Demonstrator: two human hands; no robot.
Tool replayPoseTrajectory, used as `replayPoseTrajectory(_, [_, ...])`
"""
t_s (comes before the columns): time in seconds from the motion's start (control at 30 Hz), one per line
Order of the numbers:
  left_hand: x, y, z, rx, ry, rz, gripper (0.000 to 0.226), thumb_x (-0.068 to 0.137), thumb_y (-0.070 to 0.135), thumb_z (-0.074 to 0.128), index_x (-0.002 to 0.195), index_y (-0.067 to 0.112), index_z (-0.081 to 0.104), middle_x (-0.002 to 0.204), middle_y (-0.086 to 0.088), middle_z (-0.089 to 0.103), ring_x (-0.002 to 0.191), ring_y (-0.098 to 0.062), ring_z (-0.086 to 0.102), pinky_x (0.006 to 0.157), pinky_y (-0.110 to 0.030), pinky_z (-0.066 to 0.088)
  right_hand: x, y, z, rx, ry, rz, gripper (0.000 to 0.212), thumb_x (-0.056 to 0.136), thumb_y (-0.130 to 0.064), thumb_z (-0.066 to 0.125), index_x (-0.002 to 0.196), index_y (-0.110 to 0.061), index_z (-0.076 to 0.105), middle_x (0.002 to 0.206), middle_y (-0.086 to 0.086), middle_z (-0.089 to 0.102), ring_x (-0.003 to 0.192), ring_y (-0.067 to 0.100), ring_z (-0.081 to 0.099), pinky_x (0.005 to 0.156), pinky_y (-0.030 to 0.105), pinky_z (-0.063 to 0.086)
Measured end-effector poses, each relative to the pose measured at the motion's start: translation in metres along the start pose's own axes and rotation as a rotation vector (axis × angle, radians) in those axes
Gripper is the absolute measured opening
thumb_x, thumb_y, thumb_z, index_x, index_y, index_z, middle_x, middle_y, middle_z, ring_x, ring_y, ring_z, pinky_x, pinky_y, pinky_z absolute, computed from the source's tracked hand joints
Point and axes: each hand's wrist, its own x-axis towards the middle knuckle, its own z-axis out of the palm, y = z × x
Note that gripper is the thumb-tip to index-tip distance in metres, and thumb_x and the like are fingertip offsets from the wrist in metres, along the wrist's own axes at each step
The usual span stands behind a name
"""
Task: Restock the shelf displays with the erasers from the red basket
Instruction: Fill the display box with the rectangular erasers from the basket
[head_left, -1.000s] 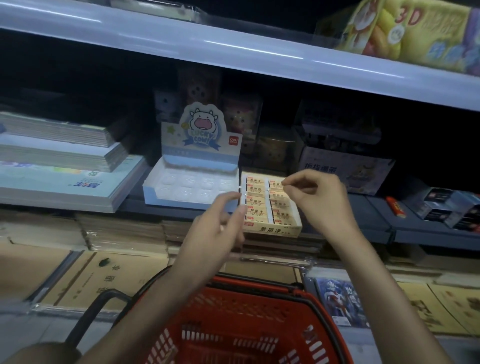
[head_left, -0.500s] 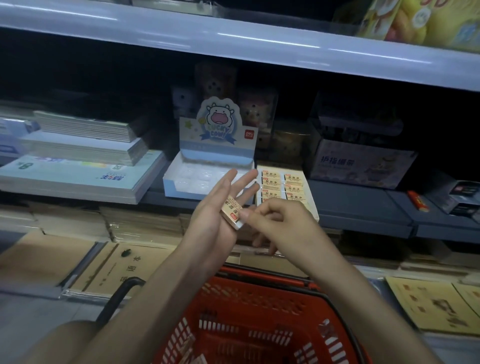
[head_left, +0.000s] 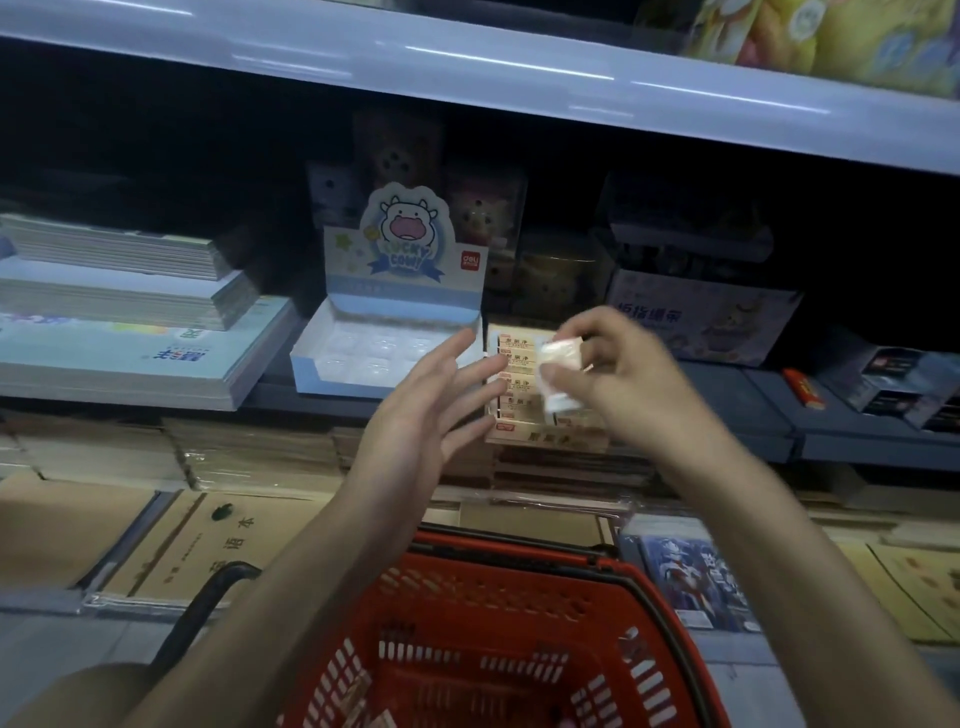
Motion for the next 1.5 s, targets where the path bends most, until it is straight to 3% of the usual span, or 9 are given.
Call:
replayPoseTrajectory(0.1, [-0.004,-0.005,0.002,0.292,0.109,0.102,0.031,0.11,0.019,0.047,0.135,0.025,0.064,0.12,0.005,0.077,0.111,-0.009,0.072,0.096,-0.029,0.059,0.018,0.015,-0.025,-0.036,0.221,0.036,0.024,0.087,-0.012,0.077,0.1,-0.021,0.059,0.093,0.001,0.071,0.081,0.013,0.071,0.059,0.024,0.054])
replayPoseTrajectory(0.17, [-0.006,-0.012,0.001,0.543,0.153,0.177,0.031,0.108,0.016,0.05,0.132,0.029,0.065,0.117,0.012,0.075,0.108,0.002,0.069,0.088,-0.015,0.056,0.029,0.029,-0.03,-0.062,0.293,0.062,0.026,0.083,-0.012,0.078,0.095,-0.02,0.057,0.089,0.003,0.073,0.082,0.017,0.072,0.067,0.036,0.057])
replayPoseTrajectory(0.23, [-0.008,-0.019,0.0,0.774,0.143,0.224,0.036,0.107,0.017,0.052,0.137,0.034,0.062,0.122,0.019,0.069,0.112,0.008,0.063,0.089,-0.013,0.054,0.037,0.04,-0.028,-0.054,0.314,0.074,0.026,0.083,-0.014,0.078,0.093,-0.024,0.056,0.092,0.005,0.075,0.083,0.021,0.074,0.073,0.044,0.061])
replayPoseTrajectory(0.37, [-0.005,-0.034,-0.001,1.083,0.048,0.242,0.042,0.106,0.032,0.055,0.147,0.039,0.054,0.141,0.025,0.048,0.127,0.012,0.044,0.097,-0.002,0.034,0.05,0.047,-0.016,-0.097,0.302,0.033,0.023,0.09,-0.014,0.075,0.101,-0.03,0.064,0.087,-0.002,0.074,0.077,0.016,0.076,0.071,0.039,0.063])
replayPoseTrajectory(0.47, [-0.002,-0.041,-0.004,1.075,-0.002,0.187,0.043,0.104,0.033,0.059,0.145,0.043,0.055,0.142,0.026,0.044,0.128,0.012,0.043,0.094,0.0,0.036,0.059,0.045,-0.011,-0.149,0.231,0.04,0.018,0.091,-0.01,0.074,0.102,-0.024,0.07,0.091,-0.005,0.073,0.072,0.01,0.075,0.07,0.037,0.064])
replayPoseTrajectory(0.6, [0.001,-0.045,-0.009,1.04,0.03,0.235,0.038,0.103,0.026,0.06,0.139,0.039,0.062,0.132,0.029,0.052,0.125,0.01,0.05,0.104,-0.018,0.047,0.072,0.045,-0.01,-0.366,0.091,0.082,0.038,0.086,-0.007,0.077,0.12,-0.022,0.07,0.116,0.001,0.069,0.097,0.016,0.069,0.072,0.03,0.06])
replayPoseTrajectory(1.03, [0.007,-0.046,-0.008,1.01,0.103,0.318,0.026,0.102,0.016,0.061,0.12,0.03,0.073,0.118,0.021,0.06,0.103,0.007,0.063,0.087,-0.011,0.053,0.09,0.051,-0.017,-0.655,-0.007,-0.064,0.035,0.085,-0.005,0.08,0.117,-0.019,0.079,0.128,-0.003,0.071,0.119,0.017,0.063,0.095,0.029,0.054])
replayPoseTrajectory(1.17, [0.009,-0.048,-0.009,1.023,0.114,0.321,0.026,0.102,0.014,0.062,0.119,0.03,0.073,0.117,0.022,0.06,0.102,0.006,0.064,0.087,-0.013,0.054,0.092,0.056,-0.011,-0.705,0.024,-0.088,0.033,0.086,-0.003,0.077,0.113,-0.022,0.08,0.124,-0.002,0.072,0.114,0.018,0.065,0.089,0.03,0.055])
replayPoseTrajectory(1.5, [0.007,-0.049,-0.006,1.031,0.128,0.323,0.028,0.102,0.011,0.059,0.119,0.03,0.072,0.117,0.021,0.059,0.102,0.008,0.062,0.083,-0.006,0.049,0.085,0.051,-0.005,-0.761,0.105,-0.09,0.027,0.083,-0.03,0.086,0.109,-0.027,0.079,0.113,-0.003,0.075,0.104,0.02,0.069,0.085,0.041,0.059])
